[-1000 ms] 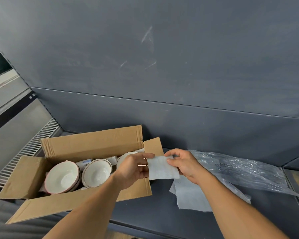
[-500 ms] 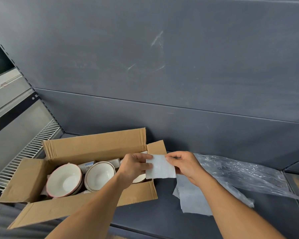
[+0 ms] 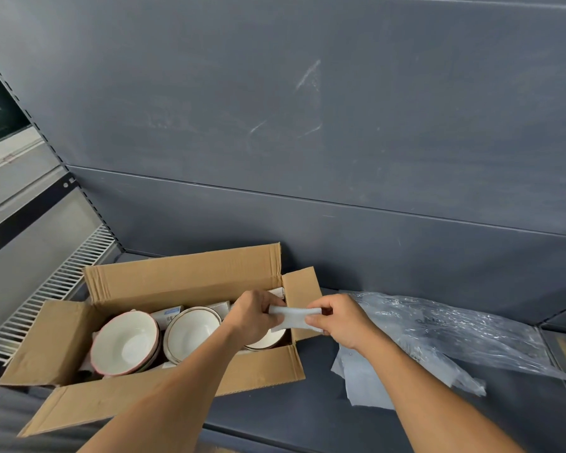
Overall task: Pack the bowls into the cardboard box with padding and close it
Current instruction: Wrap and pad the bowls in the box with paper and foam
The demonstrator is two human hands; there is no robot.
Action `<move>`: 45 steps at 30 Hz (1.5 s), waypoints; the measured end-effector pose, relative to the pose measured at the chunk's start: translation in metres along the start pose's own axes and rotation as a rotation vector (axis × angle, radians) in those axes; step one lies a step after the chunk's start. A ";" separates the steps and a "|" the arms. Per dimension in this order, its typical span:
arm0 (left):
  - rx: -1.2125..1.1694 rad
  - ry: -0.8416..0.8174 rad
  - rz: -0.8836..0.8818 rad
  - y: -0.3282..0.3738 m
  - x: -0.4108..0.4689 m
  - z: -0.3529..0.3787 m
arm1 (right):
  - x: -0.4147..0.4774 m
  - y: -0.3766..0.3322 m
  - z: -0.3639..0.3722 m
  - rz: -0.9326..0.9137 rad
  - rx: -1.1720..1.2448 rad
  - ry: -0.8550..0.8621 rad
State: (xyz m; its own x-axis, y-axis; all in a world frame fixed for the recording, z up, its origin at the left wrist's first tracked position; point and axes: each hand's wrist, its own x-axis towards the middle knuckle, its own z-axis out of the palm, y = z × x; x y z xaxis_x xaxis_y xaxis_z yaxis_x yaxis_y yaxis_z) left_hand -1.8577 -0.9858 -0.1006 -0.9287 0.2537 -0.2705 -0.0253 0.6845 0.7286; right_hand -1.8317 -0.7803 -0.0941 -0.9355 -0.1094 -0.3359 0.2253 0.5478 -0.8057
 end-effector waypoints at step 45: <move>0.150 -0.240 0.369 -0.081 0.111 0.021 | 0.027 -0.024 0.118 0.217 -0.894 0.412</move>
State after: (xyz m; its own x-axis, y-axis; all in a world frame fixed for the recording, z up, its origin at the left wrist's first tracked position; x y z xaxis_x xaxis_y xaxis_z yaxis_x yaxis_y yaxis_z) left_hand -1.9511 -0.9987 -0.2025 -0.7531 0.6379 -0.1612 0.3611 0.6055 0.7092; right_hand -1.8307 -0.8944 -0.1415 -0.9577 0.2694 -0.1013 0.2735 0.9614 -0.0288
